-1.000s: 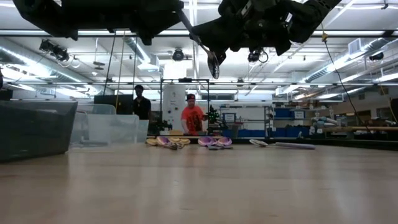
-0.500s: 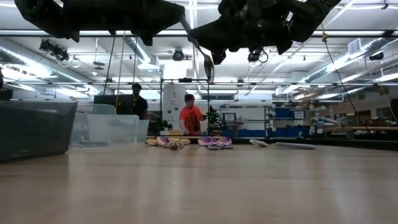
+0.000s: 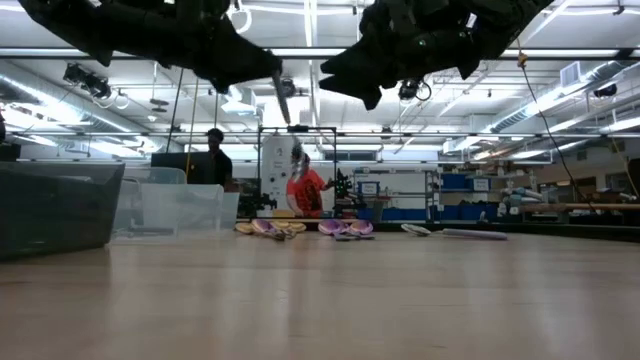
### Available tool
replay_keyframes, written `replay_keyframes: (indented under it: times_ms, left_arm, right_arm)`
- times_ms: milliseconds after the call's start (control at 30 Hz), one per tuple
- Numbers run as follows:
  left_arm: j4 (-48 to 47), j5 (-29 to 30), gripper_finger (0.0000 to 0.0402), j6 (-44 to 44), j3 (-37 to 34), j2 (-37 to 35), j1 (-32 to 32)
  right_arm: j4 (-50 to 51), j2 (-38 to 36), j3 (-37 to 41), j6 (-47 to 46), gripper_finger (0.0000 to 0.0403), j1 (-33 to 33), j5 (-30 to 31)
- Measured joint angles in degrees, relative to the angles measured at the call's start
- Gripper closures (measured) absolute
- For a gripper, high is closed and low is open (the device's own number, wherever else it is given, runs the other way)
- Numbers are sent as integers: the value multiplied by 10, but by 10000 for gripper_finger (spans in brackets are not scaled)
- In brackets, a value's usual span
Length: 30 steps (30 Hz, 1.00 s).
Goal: Sort silverware by color (type)
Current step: Put the blue spoon into the bottom transparent bin
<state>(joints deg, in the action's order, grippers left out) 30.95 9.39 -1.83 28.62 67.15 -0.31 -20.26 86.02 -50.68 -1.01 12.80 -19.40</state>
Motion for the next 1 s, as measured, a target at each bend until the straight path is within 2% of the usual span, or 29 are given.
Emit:
replay_keyframes:
  times_ms: [100,267,433,733,1000]
  left_arm:
    - [-54,3,320,13,0,-31,9]
    - [-123,40,320,25,0,-92,13]
    - [-177,69,319,44,0,-153,13]
    - [-295,125,318,110,1,-242,13]
    - [-516,190,318,186,79,-258,13]
  right_arm:
    - [24,-11,0,8,192,4,33]
    - [58,-14,0,12,193,5,101]
    - [81,-14,0,7,197,4,135]
    - [93,-13,0,1,197,3,149]
    - [91,-13,0,1,197,-7,149]
